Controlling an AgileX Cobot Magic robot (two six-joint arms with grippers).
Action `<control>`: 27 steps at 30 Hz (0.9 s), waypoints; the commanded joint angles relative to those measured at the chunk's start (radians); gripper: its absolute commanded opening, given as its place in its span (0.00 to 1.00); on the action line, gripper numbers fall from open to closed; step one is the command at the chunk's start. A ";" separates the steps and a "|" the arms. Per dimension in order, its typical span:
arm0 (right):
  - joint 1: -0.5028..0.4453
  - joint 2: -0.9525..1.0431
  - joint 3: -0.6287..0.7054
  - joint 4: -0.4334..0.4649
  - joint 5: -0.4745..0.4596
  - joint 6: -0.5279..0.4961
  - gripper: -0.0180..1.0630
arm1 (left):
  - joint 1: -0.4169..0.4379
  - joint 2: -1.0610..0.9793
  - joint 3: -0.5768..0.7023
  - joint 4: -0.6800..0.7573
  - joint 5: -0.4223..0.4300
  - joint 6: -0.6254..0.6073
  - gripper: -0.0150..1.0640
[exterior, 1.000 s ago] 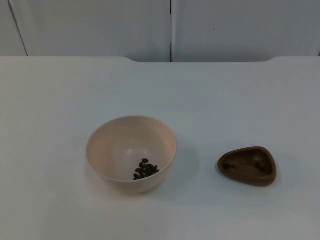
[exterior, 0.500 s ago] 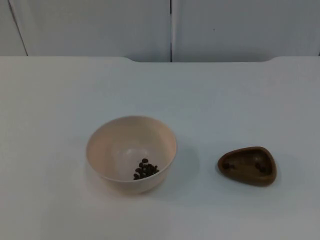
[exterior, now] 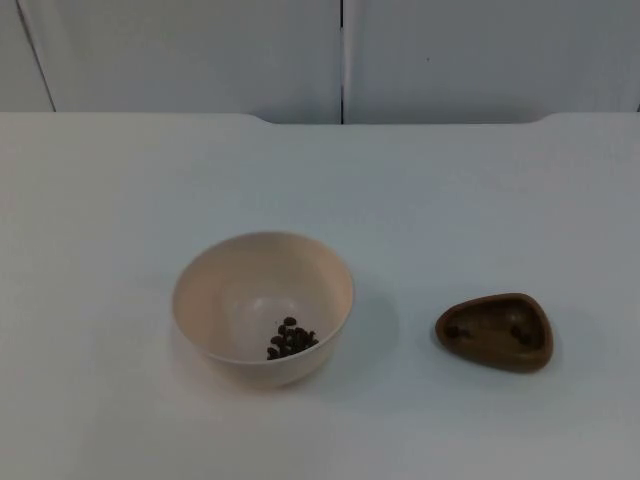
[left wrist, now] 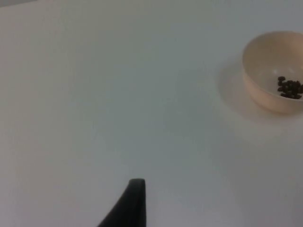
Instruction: Pick up the bowl with the left hand and pour the coffee beans from the cup into the bowl with the right hand.
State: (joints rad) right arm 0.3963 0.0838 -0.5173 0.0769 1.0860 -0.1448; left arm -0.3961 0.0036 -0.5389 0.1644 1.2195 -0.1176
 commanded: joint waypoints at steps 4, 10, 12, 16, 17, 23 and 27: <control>-0.003 -0.006 0.001 -0.005 -0.001 0.005 0.72 | 0.002 -0.004 -0.007 0.003 0.002 0.037 0.99; -0.003 -0.006 0.001 -0.007 -0.002 0.007 0.72 | 0.002 -0.004 0.010 -0.098 -0.075 0.031 0.99; -0.003 -0.006 0.001 -0.007 -0.002 0.007 0.72 | 0.002 -0.004 0.046 -0.164 -0.142 0.076 0.99; -0.003 -0.006 0.001 -0.016 -0.003 0.022 0.72 | 0.002 -0.004 0.046 -0.188 -0.144 0.118 0.99; -0.003 -0.006 0.001 -0.020 -0.003 0.024 0.72 | 0.002 -0.004 0.046 -0.186 -0.144 0.118 0.99; -0.003 -0.006 0.001 -0.020 -0.003 0.024 0.72 | 0.002 -0.004 0.046 -0.175 -0.144 0.110 0.99; -0.003 -0.006 0.001 -0.020 -0.003 0.024 0.72 | 0.002 -0.004 0.046 -0.175 -0.144 0.110 0.99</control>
State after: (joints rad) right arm 0.3963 0.0838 -0.5173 0.0596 1.0860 -0.1250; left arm -0.3961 0.0036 -0.4991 0.0000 1.0854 -0.0081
